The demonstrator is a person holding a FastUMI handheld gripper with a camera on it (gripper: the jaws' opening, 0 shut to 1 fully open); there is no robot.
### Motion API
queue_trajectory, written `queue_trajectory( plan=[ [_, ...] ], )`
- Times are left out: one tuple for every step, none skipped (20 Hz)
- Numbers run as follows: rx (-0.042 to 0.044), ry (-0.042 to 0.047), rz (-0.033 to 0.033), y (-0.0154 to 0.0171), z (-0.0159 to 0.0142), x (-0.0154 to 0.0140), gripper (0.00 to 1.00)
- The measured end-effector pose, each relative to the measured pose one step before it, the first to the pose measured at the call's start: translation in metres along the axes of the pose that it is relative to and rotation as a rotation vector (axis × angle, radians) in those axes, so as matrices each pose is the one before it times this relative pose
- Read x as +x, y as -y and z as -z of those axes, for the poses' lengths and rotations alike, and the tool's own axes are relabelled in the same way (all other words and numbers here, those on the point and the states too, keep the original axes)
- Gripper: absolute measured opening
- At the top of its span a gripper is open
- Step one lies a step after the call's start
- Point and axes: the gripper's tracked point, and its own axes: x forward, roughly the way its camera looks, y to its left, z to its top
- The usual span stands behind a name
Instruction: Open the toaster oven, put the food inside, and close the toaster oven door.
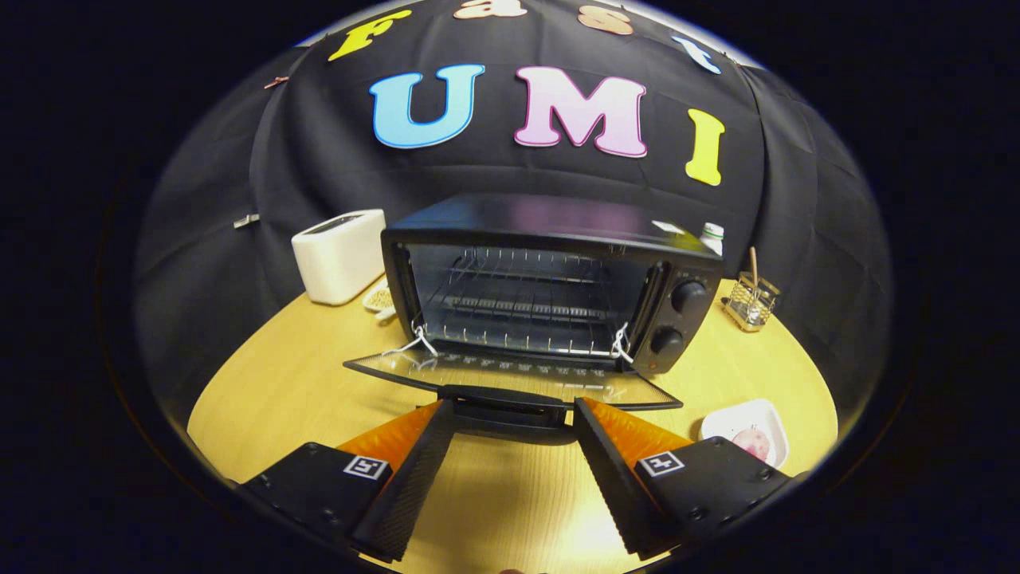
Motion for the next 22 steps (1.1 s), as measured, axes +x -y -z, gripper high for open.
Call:
queue_trajectory(
  plan=[
    [-0.00195,-0.03038,-0.00471,-0.00111,0.01331,0.00074,0.98],
    [0.00443,-0.03416,-0.00282,-0.00114,0.0139,0.00246,0.98],
    [0.00654,-0.04687,0.01057,0.00272,0.01526,0.00227,0.98],
    [0.00294,-0.03778,0.00907,0.00327,0.01169,0.00641,0.99],
    [0.00246,-0.03849,0.01162,0.00291,0.01069,0.00363,0.99],
    [0.01461,-0.00731,-0.00151,-0.00027,-0.00025,0.0008,0.99],
    [0.01292,-0.0021,-0.01141,-0.00118,0.00078,-0.00732,0.99],
    [0.00817,-0.00101,-0.01113,0.00096,-0.00199,-0.00461,0.99],
    [-0.00232,0.00653,-0.00781,0.00406,-0.00489,-0.00789,0.99],
    [-0.00517,0.01558,-0.00187,0.00705,-0.00616,-0.00892,0.99],
    [-0.00433,0.01576,-0.00657,0.00762,-0.00586,-0.0077,0.99],
    [-0.00512,0.00661,-0.01338,0.00827,-0.00454,-0.00737,0.99],
    [-0.01055,0.00309,-0.0109,0.00908,-0.00381,-0.00627,0.99],
    [-0.0158,0.00587,-0.00175,0.0141,-0.00438,-0.00694,0.99],
    [-0.01396,0.01246,0.00164,0.01466,-0.00424,-0.0071,0.99],
    [-0.01156,0.01811,0.00266,0.0146,-0.00614,-0.00598,0.99],
    [-0.01009,0.01647,0.004,0.01493,-0.00577,-0.00558,0.99],
    [-0.01003,0.00958,0.00239,0.01508,-0.00464,-0.00348,0.99],
    [-0.0096,0.00379,0.00104,0.01387,-0.00292,-0.00401,0.99],
    [-0.00583,0.00537,-0.00216,0.01366,-0.00435,-0.00392,0.99],
    [-0.00205,0.0095,-0.00531,0.01226,-0.00463,-0.00482,0.99],
    [-0.00482,0.00682,-0.00685,0.01194,-0.00407,-0.00407,0.99]
  ],
)
